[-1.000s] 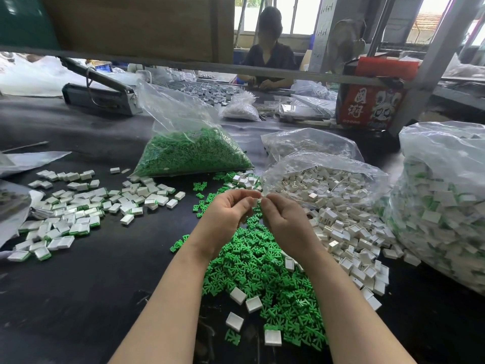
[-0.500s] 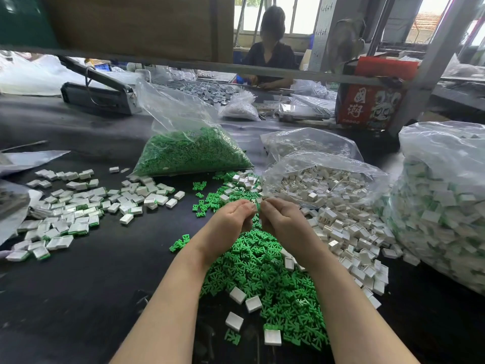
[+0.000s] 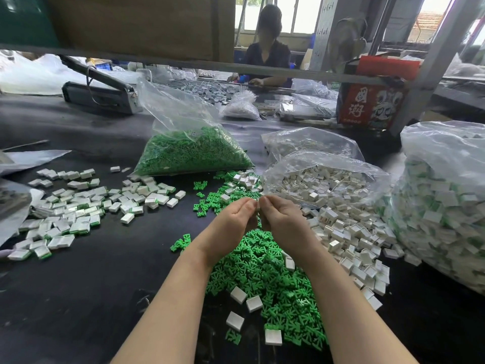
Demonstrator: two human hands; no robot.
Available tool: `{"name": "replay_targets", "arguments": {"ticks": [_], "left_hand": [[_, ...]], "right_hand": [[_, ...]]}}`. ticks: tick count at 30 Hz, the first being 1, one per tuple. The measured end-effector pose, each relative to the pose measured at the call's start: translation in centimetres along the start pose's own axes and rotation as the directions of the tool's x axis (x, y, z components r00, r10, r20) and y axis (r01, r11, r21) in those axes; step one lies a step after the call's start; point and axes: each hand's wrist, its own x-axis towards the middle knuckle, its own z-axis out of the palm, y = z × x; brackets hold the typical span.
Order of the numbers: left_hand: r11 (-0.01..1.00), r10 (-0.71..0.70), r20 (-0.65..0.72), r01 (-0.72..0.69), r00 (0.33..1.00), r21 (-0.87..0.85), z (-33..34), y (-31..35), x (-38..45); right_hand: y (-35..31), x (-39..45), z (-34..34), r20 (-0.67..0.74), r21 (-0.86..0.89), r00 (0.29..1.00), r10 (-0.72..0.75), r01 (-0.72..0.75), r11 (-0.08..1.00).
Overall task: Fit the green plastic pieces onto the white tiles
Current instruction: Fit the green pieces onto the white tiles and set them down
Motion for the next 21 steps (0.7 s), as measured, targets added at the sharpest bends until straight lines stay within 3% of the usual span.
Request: {"name": "replay_targets", "arguments": {"ticks": [3, 6, 8, 10, 12, 14, 17, 21], "left_hand": [[1.000, 0.005, -0.004, -0.004, 1.000, 0.019, 0.0, 0.3, -0.1], [0.983, 0.044, -0.049, -0.034, 0.998, 0.179, -0.5, 0.2, 0.1], [0.969, 0.093, -0.107, -0.065, 0.990, 0.236, -0.9, 0.3, 0.2], [0.975, 0.133, -0.169, -0.099, 0.977, 0.197, -1.2, 0.4, 0.2], [0.981, 0.153, -0.220, -0.120, 0.963, 0.154, -1.2, 0.6, 0.2], [0.986, 0.158, -0.278, -0.138, 0.947, 0.089, -1.0, 0.8, 0.2], [0.988, 0.144, -0.319, -0.153, 0.937, -0.003, -0.7, 0.9, 0.2], [0.987, 0.109, -0.331, -0.140, 0.937, -0.073, -0.2, 1.1, 0.3]], "right_hand": [[-0.1, -0.1, -0.5, -0.044, -0.284, 0.991, -0.123, 0.105, 0.953], [-0.1, -0.3, -0.7, -0.031, -0.558, 0.965, -0.259, 0.198, 0.806], [0.0, -0.4, -0.5, -0.007, -0.645, 0.956, -0.292, 0.219, 0.732], [-0.1, -0.4, -0.3, -0.009, -0.631, 0.965, -0.261, 0.197, 0.750], [-0.2, -0.2, -0.3, -0.053, -0.423, 0.988, -0.146, 0.110, 0.899], [-0.3, -0.1, -0.4, -0.073, -0.042, 0.997, 0.005, -0.008, 0.999], [-0.1, -0.2, -0.8, 0.000, 0.315, 0.987, 0.159, -0.151, 0.937], [0.4, 0.0, -1.0, 0.145, 0.475, 0.976, 0.162, -0.213, 0.854]]}}
